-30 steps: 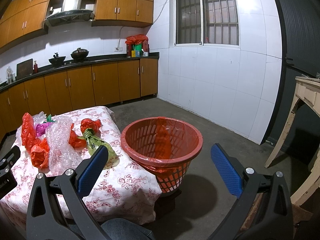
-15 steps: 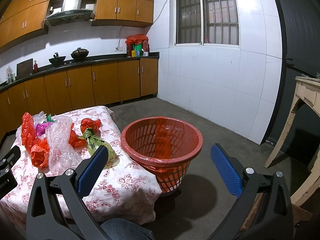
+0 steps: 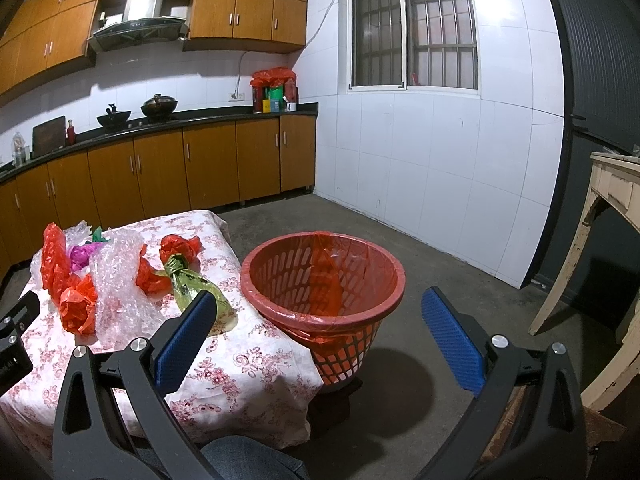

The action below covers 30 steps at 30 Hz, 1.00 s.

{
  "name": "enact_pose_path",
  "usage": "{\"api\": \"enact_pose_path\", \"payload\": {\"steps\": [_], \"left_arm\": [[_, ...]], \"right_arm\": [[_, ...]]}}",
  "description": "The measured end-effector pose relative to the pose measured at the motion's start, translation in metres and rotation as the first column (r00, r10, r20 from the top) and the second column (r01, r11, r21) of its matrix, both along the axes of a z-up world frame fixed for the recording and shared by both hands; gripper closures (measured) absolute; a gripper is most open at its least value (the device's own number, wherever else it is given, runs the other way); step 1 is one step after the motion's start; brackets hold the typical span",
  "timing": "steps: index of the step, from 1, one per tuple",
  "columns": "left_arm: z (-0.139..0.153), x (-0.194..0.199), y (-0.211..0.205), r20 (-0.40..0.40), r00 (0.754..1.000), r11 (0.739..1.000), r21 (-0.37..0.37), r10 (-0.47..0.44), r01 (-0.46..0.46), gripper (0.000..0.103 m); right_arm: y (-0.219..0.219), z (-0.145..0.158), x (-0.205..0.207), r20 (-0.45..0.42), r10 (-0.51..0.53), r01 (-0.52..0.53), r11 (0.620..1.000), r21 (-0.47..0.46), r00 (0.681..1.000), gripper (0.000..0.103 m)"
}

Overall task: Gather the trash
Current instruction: 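Grasp the green bag with the right tool while the left grasps the orange bag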

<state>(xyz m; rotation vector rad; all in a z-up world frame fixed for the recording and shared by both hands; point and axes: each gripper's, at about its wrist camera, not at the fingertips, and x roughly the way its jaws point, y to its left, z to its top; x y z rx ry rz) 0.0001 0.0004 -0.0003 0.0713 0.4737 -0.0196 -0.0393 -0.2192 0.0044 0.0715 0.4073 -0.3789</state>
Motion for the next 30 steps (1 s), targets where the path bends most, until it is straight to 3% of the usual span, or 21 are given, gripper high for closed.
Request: {"api": "enact_pose_path", "payload": {"steps": [8,18,24,30], "left_arm": [[-0.008,0.004,0.013,-0.013,0.999,0.999,-0.004,0.039,-0.039,0.004],[-0.031,0.026,0.070,-0.098,0.983,0.985,-0.061,0.155,-0.161,0.004],[-0.039,0.052,0.085,-0.124,0.980,0.982,-0.092,0.154,-0.166,0.004],[-0.049,0.082,0.080,-0.163,0.980,0.984,-0.118,0.111,-0.131,0.014]], "right_arm": [[-0.004,-0.003,0.005,-0.008,0.046,-0.046,0.999,0.024,0.999,0.002],[0.005,-0.019,0.043,-0.060,0.158,-0.151,0.983,0.103,0.986,0.002],[0.013,-0.025,0.084,-0.089,0.244,-0.230,0.962,0.147,0.966,0.015],[0.029,-0.041,0.137,-0.130,0.328,-0.300,0.933,0.198,0.936,0.023]]}}
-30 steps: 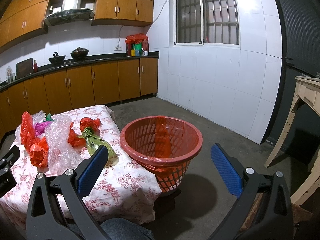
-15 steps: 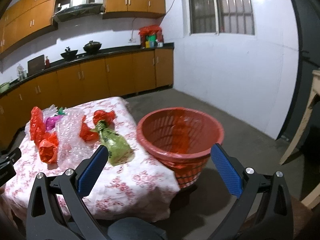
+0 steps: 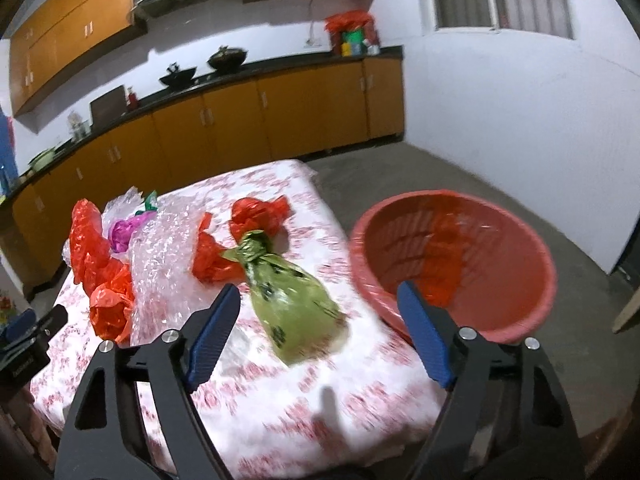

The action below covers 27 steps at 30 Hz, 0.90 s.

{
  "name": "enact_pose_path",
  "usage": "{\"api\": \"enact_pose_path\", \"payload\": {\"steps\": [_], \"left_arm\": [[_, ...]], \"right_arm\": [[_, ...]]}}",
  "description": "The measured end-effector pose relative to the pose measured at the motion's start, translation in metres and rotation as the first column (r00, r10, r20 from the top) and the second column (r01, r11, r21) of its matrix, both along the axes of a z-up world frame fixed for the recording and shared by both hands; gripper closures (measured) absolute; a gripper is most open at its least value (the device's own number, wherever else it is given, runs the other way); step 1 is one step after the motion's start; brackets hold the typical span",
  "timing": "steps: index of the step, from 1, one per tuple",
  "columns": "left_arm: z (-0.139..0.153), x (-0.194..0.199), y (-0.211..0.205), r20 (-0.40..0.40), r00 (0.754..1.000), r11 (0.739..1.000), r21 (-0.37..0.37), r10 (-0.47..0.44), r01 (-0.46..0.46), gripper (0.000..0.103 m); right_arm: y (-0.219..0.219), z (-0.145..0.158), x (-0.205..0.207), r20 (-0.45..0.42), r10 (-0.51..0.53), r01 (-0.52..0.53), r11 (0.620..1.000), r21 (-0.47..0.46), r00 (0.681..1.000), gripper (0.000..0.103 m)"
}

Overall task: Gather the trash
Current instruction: 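Grasp the green bag with the right tool while the left grasps the orange bag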

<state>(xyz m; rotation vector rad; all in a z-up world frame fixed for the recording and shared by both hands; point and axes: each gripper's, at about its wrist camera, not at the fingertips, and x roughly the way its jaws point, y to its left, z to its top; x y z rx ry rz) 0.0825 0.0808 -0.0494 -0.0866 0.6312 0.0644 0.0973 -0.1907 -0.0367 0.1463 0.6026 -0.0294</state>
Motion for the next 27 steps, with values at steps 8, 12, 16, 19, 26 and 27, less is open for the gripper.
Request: {"api": "enact_pose_path", "payload": {"steps": [8,12,16,19,26,27], "left_arm": [[-0.017,0.039,-0.014,-0.055,0.998,0.999,-0.021,-0.032,0.031,0.017],[-0.024,0.051,-0.020,-0.077,0.996,0.998,-0.022,-0.052,0.051,0.019],[-0.033,0.062,-0.025,-0.104,0.991,0.997,-0.021,-0.080,0.078,0.027],[-0.039,0.068,-0.025,-0.121,0.988,0.995,-0.040,-0.099,0.095,0.035],[-0.038,0.067,-0.031,-0.102,0.983,0.988,-0.050,-0.152,0.148,0.062],[-0.037,0.065,-0.030,-0.098,0.983,0.987,-0.051,-0.157,0.153,0.065]], "right_arm": [[0.020,-0.028,0.056,-0.088,0.095,-0.099,0.994,-0.052,0.992,0.023],[0.021,-0.041,0.075,-0.137,0.109,-0.119,0.990,-0.069,0.985,0.023],[0.020,-0.050,0.082,-0.180,0.139,-0.152,0.987,-0.059,0.974,0.035],[0.022,-0.056,0.084,-0.203,0.169,-0.182,0.982,-0.044,0.964,0.052],[0.024,-0.059,0.073,-0.204,0.221,-0.226,0.974,-0.002,0.954,0.081],[0.024,-0.058,0.073,-0.202,0.224,-0.229,0.973,-0.001,0.953,0.082]]}}
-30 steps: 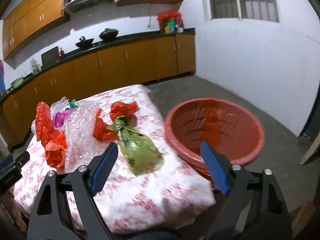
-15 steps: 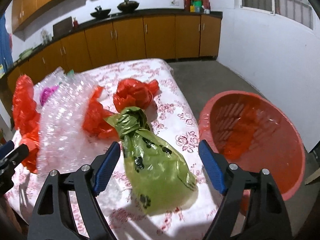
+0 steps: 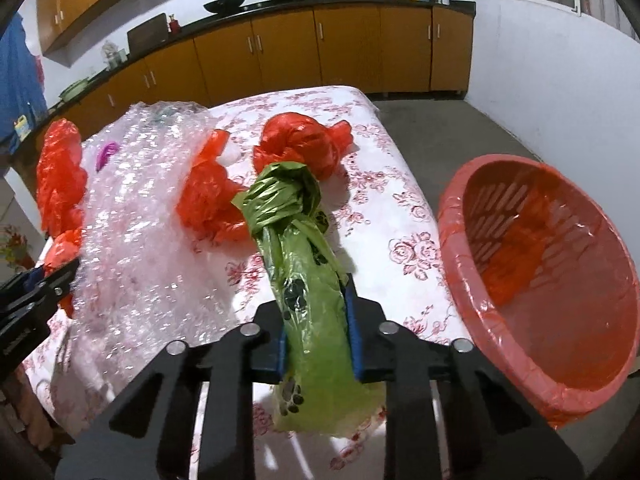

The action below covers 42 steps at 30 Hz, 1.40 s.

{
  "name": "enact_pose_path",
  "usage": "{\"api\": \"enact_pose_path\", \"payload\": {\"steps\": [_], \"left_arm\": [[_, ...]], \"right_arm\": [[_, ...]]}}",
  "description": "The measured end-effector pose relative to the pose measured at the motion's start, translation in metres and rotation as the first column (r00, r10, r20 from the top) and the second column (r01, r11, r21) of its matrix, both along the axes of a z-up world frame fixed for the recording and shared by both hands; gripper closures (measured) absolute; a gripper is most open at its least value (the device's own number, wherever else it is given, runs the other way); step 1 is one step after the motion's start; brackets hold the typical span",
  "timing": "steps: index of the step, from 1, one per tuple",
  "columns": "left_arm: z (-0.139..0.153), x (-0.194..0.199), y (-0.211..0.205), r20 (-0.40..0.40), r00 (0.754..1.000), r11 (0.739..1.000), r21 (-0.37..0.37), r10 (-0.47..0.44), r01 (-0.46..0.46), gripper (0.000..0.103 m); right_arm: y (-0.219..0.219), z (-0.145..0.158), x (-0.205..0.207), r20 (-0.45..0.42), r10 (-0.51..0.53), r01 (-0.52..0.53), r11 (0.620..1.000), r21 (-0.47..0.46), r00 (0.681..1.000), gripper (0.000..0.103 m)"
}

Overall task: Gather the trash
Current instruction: 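Grasp the green bag with the right tool while the left grasps the orange bag, then carry both bags over the red basket and open both tools to drop them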

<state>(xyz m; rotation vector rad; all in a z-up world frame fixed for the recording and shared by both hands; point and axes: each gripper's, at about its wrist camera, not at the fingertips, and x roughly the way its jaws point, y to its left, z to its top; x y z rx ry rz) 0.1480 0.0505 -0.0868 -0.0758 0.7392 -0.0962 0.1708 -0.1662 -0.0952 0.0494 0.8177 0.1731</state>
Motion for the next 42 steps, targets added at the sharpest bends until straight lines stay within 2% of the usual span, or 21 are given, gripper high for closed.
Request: {"api": "enact_pose_path", "payload": {"steps": [6,19,27,35,42], "left_arm": [[0.006,-0.012,0.002,0.036,0.999,1.000,-0.013,-0.016,0.017,0.071],[0.043,-0.043,0.013,0.137,0.991,1.000,-0.014,-0.004,0.006,0.071],[0.049,-0.051,0.017,0.152,0.988,1.000,-0.013,0.020,-0.018,0.071],[0.078,-0.053,0.019,0.214,0.976,0.999,-0.026,0.051,-0.047,0.071],[0.105,-0.053,-0.015,0.269,0.963,0.998,-0.041,-0.030,0.042,0.071]], "right_arm": [[0.000,0.011,-0.011,0.031,0.013,-0.014,1.000,0.020,0.999,0.086],[-0.005,0.048,-0.035,0.135,0.021,-0.028,0.998,0.049,0.991,0.086],[-0.012,0.058,-0.045,0.169,-0.001,-0.006,0.999,0.038,0.986,0.086],[-0.034,0.075,-0.058,0.221,-0.054,0.046,0.998,0.043,0.974,0.086],[-0.066,0.078,-0.062,0.236,-0.164,0.166,0.986,0.014,0.958,0.086]]}}
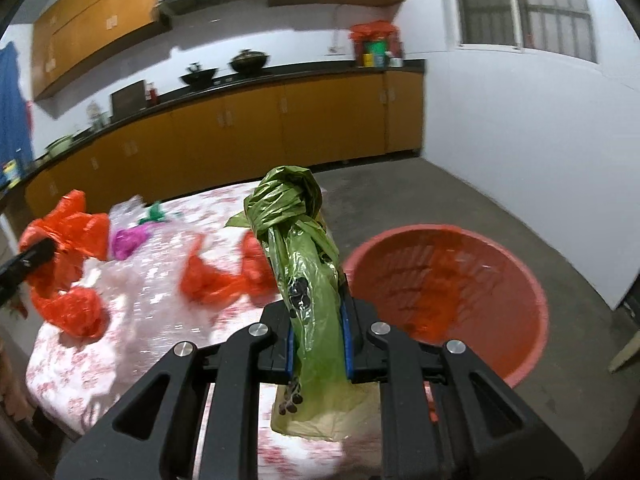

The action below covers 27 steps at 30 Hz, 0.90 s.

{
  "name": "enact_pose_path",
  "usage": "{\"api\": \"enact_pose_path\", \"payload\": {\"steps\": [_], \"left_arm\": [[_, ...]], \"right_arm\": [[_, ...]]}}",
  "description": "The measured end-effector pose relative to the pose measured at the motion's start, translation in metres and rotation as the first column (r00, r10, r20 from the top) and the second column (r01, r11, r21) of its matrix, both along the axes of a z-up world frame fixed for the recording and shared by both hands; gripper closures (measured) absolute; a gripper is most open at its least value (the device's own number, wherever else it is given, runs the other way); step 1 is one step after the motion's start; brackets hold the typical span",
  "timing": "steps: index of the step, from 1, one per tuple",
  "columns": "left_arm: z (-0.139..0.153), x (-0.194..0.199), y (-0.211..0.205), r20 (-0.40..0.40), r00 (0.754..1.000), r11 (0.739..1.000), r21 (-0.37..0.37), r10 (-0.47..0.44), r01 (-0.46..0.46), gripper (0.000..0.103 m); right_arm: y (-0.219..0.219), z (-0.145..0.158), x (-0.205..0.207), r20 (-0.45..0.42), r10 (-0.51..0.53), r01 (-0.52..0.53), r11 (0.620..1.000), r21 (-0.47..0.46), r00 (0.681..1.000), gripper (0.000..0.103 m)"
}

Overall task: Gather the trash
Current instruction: 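Carry both bags over the red basket and open both tools to drop them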

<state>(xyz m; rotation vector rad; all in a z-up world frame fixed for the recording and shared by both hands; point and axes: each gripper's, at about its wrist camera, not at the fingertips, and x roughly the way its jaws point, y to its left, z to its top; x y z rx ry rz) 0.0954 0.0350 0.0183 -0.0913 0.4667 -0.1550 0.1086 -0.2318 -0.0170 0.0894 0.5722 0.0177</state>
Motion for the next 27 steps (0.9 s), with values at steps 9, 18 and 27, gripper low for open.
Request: {"api": "enact_pose_path", "payload": {"steps": [9,18,27], "left_arm": [[0.009,0.027,-0.080,-0.012,0.981,0.980,-0.029,-0.195,0.195,0.071],[-0.020,0.067,-0.161,-0.085,0.932,0.936,-0.042,-0.352,0.350,0.071],[-0.053,0.108,-0.215,-0.147,0.887,0.898,-0.048,-0.439,0.436,0.071]], "right_arm": [[-0.057,-0.008,-0.003,-0.027,-0.214,0.214,0.977,0.019,0.976,0.086],[-0.096,-0.024,0.005,-0.060,-0.317,0.320,0.945,0.063,0.947,0.086],[-0.130,-0.033,0.019,-0.074,-0.378,0.385,0.916,0.117,0.923,0.086]]}}
